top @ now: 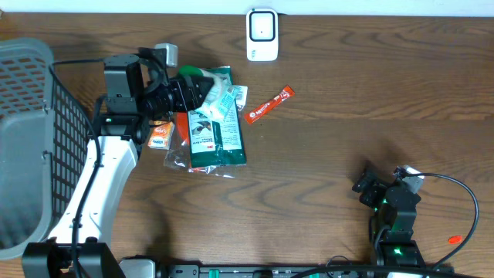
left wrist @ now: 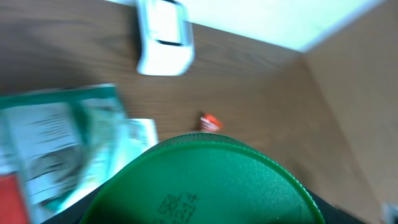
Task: Scan the item barcode
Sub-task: 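Grasp the green-lidded jar with the left gripper and lift it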
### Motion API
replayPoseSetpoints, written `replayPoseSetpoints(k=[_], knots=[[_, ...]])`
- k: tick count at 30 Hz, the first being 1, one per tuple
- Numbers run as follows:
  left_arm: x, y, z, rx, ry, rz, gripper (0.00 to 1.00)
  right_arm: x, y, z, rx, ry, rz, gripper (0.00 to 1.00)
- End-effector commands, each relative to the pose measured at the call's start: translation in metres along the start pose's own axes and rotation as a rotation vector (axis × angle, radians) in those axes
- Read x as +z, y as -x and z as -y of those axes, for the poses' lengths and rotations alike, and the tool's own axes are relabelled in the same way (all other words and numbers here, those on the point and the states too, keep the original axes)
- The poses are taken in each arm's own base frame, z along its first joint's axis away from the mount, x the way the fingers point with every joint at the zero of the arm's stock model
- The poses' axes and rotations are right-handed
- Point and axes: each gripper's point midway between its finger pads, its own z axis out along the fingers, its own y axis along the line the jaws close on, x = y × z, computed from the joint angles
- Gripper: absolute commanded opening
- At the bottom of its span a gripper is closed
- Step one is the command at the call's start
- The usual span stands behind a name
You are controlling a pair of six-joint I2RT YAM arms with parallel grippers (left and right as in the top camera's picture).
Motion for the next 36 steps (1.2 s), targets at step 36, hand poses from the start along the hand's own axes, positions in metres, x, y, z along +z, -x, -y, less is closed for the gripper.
replayPoseSetpoints(k=[36], knots=[[-0.059, 0.004, 0.133, 0.435, -0.792, 0.02, 0.39, 0.0, 0.003, -0.001, -0.007, 0.003, 0.012, 0.99]])
